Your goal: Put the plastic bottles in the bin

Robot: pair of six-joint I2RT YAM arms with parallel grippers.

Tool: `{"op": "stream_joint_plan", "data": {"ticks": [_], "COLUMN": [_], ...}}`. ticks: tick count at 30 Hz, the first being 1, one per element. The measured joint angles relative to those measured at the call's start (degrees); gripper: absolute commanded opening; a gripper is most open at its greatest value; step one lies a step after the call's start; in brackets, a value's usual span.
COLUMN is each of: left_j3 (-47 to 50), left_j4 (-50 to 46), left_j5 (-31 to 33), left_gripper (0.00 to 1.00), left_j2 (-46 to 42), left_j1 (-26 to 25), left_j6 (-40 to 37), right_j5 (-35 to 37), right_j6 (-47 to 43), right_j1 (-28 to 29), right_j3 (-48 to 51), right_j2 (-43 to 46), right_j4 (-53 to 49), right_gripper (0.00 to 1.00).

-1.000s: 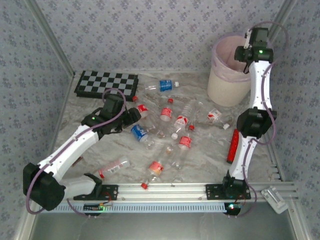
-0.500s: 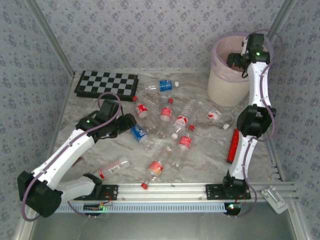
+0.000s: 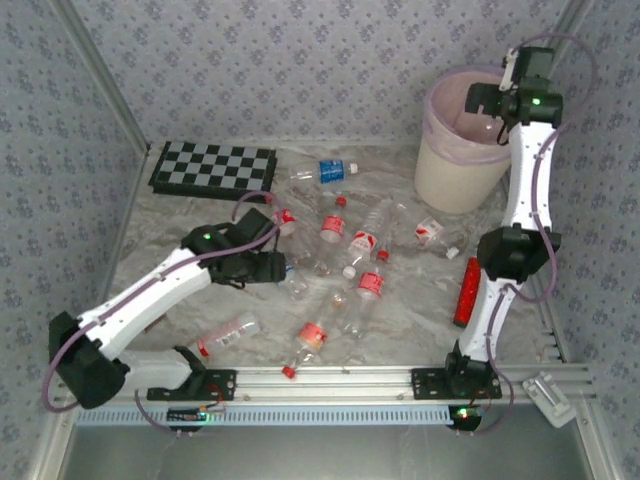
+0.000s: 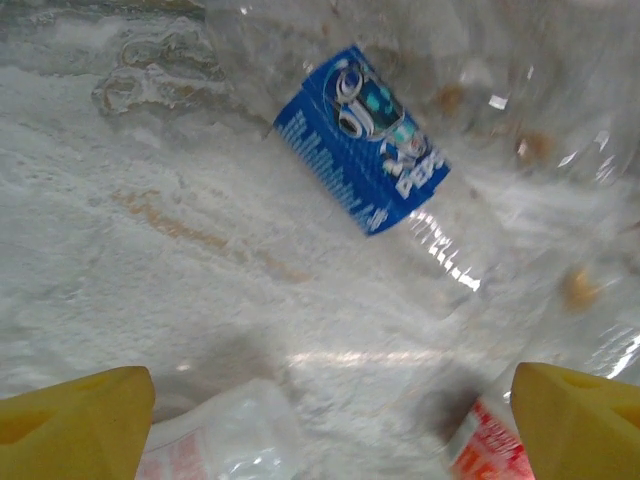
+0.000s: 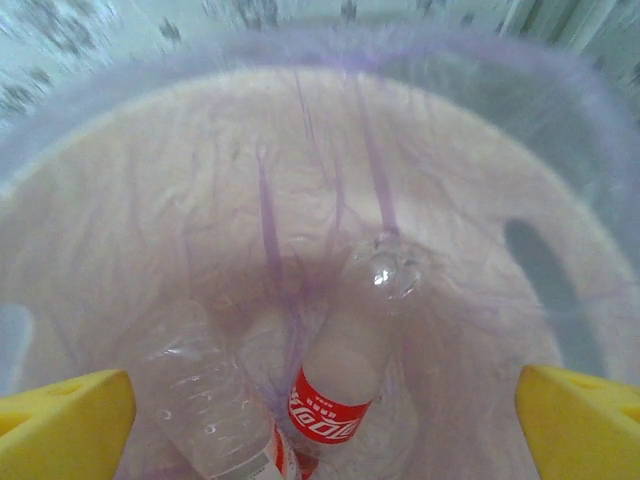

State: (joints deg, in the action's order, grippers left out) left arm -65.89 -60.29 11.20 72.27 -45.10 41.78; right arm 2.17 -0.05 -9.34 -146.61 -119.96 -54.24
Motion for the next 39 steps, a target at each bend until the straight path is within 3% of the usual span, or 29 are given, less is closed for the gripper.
{"op": "stream_joint_plan", "data": {"ticks": [5, 9, 15, 26, 33, 39], "left_j3": [-1.92, -1.88, 3.87, 16.65, 21.88, 22.4], "left_j4": [-7.32, -9.88, -11.34, -9.6, -4.31, -2.4], "left_j5": [5.14, 5.29, 3.54, 0.11, -0.85, 2.4], "left_gripper": [1.0, 1.0, 1.0, 1.0, 1.0, 1.0], "left_j2": [5.7, 7.06, 6.93, -0.68, 2.03, 4.85], "left_j1": [-7.54, -11.37, -11.87, -12.46, -12.79, -12.76], "left_j6": [-0.81, -0.15, 2.97, 7.89, 8.55, 8.81], "right_j5": [0.02, 0.04, 0.13, 1.46, 1.99, 1.97], "right_j6": [-0.02, -0.07, -0.04, -0.04, -0.04, -0.04], "right_j1": [1.25, 3.98, 7.65, 10.78, 10.71, 10.71], "right_j3": [4.87, 14.25, 22.29, 27.02, 27.02, 27.02], "right_j2": [10.4, 19.98, 25.33, 29.79, 31.95, 31.95], "right_j4": [1.25, 3.45, 4.55, 4.74, 5.07, 5.07], "right_gripper": [1.0, 1.0, 1.0, 1.0, 1.0, 1.0]}}
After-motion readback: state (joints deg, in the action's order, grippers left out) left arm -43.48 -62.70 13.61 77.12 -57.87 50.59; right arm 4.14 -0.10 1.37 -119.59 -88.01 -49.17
